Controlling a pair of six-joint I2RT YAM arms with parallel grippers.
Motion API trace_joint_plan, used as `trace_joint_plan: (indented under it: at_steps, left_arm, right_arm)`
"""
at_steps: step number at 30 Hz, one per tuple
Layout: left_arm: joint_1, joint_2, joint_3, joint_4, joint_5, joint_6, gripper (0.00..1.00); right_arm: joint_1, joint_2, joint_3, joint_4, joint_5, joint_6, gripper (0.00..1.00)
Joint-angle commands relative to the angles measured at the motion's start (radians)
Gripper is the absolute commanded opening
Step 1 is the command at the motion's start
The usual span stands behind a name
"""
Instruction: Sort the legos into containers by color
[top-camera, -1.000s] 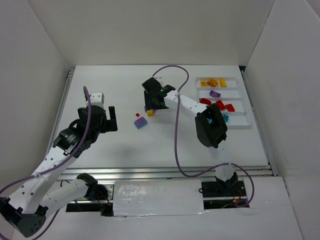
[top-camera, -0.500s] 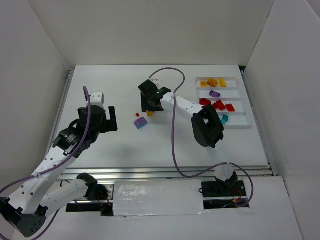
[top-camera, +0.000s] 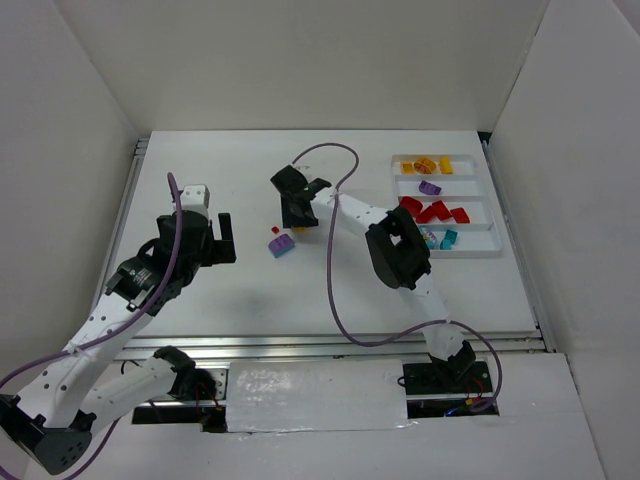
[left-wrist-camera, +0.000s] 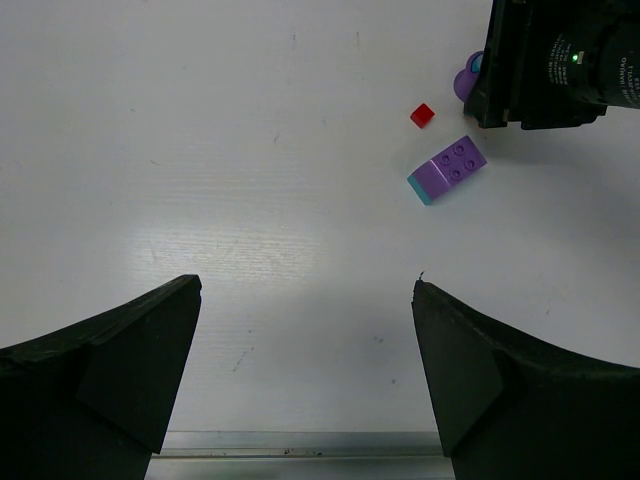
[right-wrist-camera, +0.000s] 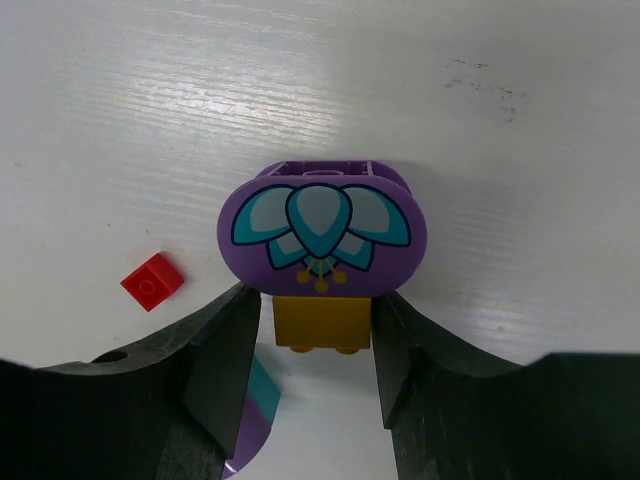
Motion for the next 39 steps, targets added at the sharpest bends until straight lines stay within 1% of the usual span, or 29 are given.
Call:
trace_joint_plan:
  at_steps: [1, 2, 3, 4, 5, 6, 8, 9, 10, 12, 13, 14, 15, 16, 17, 18, 19, 20, 21, 22, 23, 24, 27, 28, 30, 31, 34, 36, 39]
  left_arm:
    - [0.004, -0.011, -0.004, 0.031, 0.002, 0.013, 0.99]
    - [0.005, -0.011, -0.002, 0.032, 0.003, 0.013, 1.0]
    - [0.005, -0.01, -0.002, 0.032, 0.003, 0.013, 0.99]
    - [0.005, -0.01, -0.004, 0.032, 0.003, 0.013, 1.0]
    - [0.005, -0.007, -0.002, 0.032, 0.003, 0.013, 0.99]
    - [0.005, -0.007, -0.002, 0.032, 0.003, 0.013, 1.0]
    - [0.005, -0.004, -0.002, 0.031, 0.002, 0.012, 1.0]
    - [0.005, -0.002, -0.001, 0.029, 0.002, 0.009, 1.0]
    - [0.005, 0.001, 0.002, 0.031, 0.002, 0.009, 1.0]
    - [0.014, 0.012, 0.018, 0.032, 0.029, -0.004, 0.99]
    - [0.02, 0.015, 0.039, 0.035, 0.054, -0.011, 1.0]
    - [0.027, 0.022, 0.054, 0.041, 0.081, -0.025, 0.99]
    - [0.039, 0.024, 0.071, 0.046, 0.149, -0.034, 1.0]
    - [0.042, 0.027, 0.085, 0.055, 0.18, -0.045, 1.0]
    - [0.043, 0.029, 0.114, 0.078, 0.207, -0.075, 0.99]
    - [0.045, 0.029, 0.123, 0.098, 0.282, -0.091, 1.0]
    - [0.047, 0.032, 0.139, 0.119, 0.327, -0.123, 1.0]
    - [0.048, 0.042, 0.143, 0.171, 0.376, -0.143, 1.0]
    - [0.048, 0.05, 0.148, 0.195, 0.422, -0.165, 1.0]
    - [0.047, 0.073, 0.153, 0.219, 0.516, -0.207, 0.99]
    - [0.047, 0.087, 0.153, 0.27, 0.567, -0.226, 0.99]
    - [0.045, 0.102, 0.15, 0.296, 0.659, -0.247, 1.0]
    - [0.042, 0.163, 0.125, 0.401, 0.782, -0.327, 0.99]
    - [0.04, 0.194, 0.111, 0.422, 0.848, -0.365, 0.99]
    - [0.031, 0.223, 0.09, 0.48, 0.902, -0.411, 0.99]
    - [0.022, 0.246, 0.084, 0.497, 0.948, -0.421, 1.0]
    - [-0.013, 0.279, 0.059, 0.569, 1.0, -0.464, 0.99]
    - [-0.033, 0.3, 0.058, 0.583, 1.004, -0.476, 0.99]
    - [-0.073, 0.321, 0.071, 0.546, 0.97, -0.459, 0.98]
  right_arm:
    - [-0.005, 0.025, 0.059, -0.019, 0.002, 0.003, 0.55]
    - [-0.008, 0.026, 0.059, -0.019, 0.005, 0.003, 0.54]
    - [-0.008, 0.023, 0.056, -0.016, 0.015, 0.003, 0.49]
    - [-0.008, 0.018, 0.05, -0.012, 0.021, 0.001, 0.47]
    - [-0.011, 0.015, 0.036, -0.006, 0.028, -0.005, 0.4]
    - [-0.011, 0.005, 0.03, 0.007, 0.035, -0.011, 0.3]
    - [-0.011, -0.015, -0.005, 0.033, 0.066, -0.018, 0.0]
    - [-0.011, -0.052, -0.024, 0.05, 0.084, -0.029, 0.0]
    - [-0.011, -0.083, -0.085, 0.076, 0.089, -0.046, 0.0]
    - [-0.008, -0.207, -0.175, 0.177, 0.095, -0.09, 0.0]
    - [-0.008, -0.263, -0.29, 0.223, 0.092, -0.127, 0.0]
    - [-0.009, -0.373, -0.352, 0.313, 0.086, -0.147, 0.0]
    - [-0.009, -0.426, -0.408, 0.352, 0.039, -0.169, 0.0]
    - [-0.008, -0.48, -0.514, 0.385, 0.01, -0.219, 0.0]
    - [-0.005, -0.577, -0.566, 0.44, -0.023, -0.244, 0.0]
    - [0.001, -0.621, -0.612, 0.459, -0.055, -0.267, 0.0]
    - [0.007, -0.668, -0.703, 0.476, -0.116, -0.314, 0.0]
    - [0.015, -0.754, -0.746, 0.507, -0.147, -0.337, 0.0]
    - [0.02, -0.797, -0.784, 0.516, -0.17, -0.351, 0.0]
    - [0.029, -0.883, -0.862, 0.542, -0.239, -0.382, 0.0]
    - [0.032, -0.931, -0.907, 0.563, -0.273, -0.397, 0.0]
    - [0.038, -0.975, -0.986, 0.582, -0.311, -0.414, 0.0]
    - [0.05, -1.142, -1.102, 0.642, -0.415, -0.434, 0.0]
    - [0.075, -1.208, -1.117, 0.642, -0.429, -0.437, 0.0]
    - [0.095, -1.268, -1.142, 0.639, -0.416, -0.443, 0.0]
    - [0.115, -1.279, -1.139, 0.628, -0.407, -0.446, 0.0]
    - [0.15, -1.29, -1.127, 0.597, -0.385, -0.459, 0.0]
    - [0.168, -1.301, -1.13, 0.606, -0.359, -0.462, 0.0]
    - [0.181, -1.324, -1.142, 0.626, -0.348, -0.459, 0.0]
